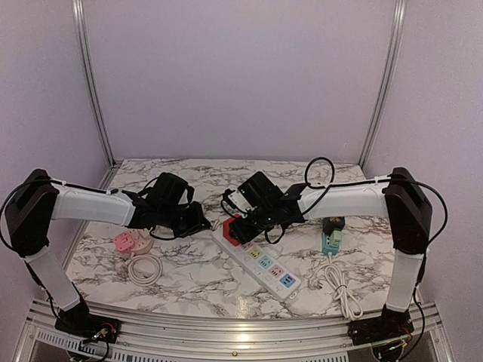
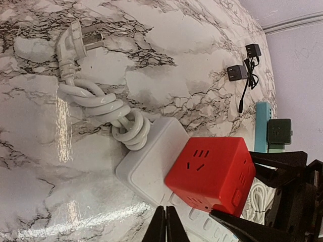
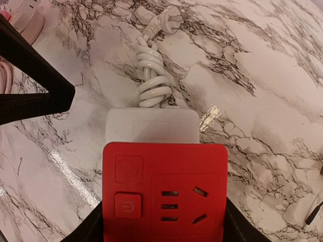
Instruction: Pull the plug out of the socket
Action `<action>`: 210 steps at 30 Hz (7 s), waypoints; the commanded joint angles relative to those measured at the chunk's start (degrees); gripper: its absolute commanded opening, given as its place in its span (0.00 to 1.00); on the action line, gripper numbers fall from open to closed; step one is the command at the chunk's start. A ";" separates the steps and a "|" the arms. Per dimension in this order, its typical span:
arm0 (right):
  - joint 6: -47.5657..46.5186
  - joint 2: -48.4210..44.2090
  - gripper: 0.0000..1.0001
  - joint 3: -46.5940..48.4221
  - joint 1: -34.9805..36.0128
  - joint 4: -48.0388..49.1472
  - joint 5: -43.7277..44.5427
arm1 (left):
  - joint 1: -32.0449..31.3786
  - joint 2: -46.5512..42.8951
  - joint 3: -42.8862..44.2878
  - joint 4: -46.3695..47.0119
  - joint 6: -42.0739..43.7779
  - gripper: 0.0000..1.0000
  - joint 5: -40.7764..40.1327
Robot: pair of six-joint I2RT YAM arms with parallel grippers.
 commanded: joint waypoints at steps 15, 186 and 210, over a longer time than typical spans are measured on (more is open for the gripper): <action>3.07 0.48 0.23 0.18 0.66 -0.32 0.21 | -0.70 10.13 0.22 8.55 -2.61 0.00 5.55; 20.26 16.58 0.68 18.14 -26.14 10.58 -21.88 | 4.80 -21.63 -1.28 -27.04 10.90 0.15 -17.38; 11.43 4.57 0.71 13.98 -20.41 6.11 -14.72 | 19.63 -32.33 -16.11 -30.87 0.38 0.56 -23.63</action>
